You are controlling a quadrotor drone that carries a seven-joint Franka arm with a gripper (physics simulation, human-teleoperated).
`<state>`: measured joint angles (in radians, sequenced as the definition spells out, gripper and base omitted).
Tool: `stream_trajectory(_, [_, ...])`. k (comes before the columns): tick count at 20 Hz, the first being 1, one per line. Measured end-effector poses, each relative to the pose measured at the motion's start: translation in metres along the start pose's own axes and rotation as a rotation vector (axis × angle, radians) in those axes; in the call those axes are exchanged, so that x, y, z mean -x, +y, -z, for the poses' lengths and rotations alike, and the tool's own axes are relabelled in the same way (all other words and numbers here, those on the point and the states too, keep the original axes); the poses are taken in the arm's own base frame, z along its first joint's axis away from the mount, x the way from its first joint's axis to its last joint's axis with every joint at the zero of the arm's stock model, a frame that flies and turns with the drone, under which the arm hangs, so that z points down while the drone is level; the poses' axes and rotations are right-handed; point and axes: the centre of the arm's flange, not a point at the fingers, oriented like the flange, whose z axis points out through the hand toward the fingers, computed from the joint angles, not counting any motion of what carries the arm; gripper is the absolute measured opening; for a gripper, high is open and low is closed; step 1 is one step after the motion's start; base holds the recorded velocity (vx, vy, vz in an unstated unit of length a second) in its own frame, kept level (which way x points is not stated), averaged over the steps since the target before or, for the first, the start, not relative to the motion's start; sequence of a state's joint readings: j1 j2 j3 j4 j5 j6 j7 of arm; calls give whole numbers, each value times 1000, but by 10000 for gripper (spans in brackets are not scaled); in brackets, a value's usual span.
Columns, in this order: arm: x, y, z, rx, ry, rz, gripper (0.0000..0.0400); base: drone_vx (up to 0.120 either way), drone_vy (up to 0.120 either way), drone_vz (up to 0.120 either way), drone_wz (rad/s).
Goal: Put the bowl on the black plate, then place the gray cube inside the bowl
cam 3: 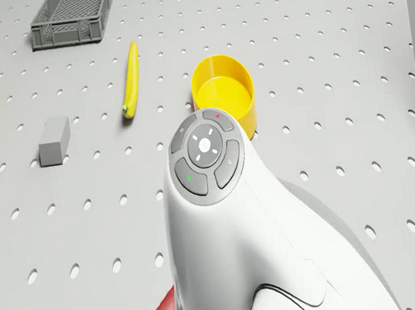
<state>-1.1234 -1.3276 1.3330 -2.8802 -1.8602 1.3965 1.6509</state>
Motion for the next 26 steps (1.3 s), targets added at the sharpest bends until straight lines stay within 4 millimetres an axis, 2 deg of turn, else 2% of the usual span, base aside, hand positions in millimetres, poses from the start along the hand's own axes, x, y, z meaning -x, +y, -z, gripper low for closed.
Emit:
stream_trajectory(4, [0,0,0,0,0,0,400,120,0,-10,0])
stream_trajectory(9, [0,0,0,0,0,0,400,120,0,-120,0])
stream_trajectory(19, [0,0,0,0,0,0,400,120,0,-4,0])
stream_trajectory(26, [0,0,0,0,0,0,400,120,0,-103,0])
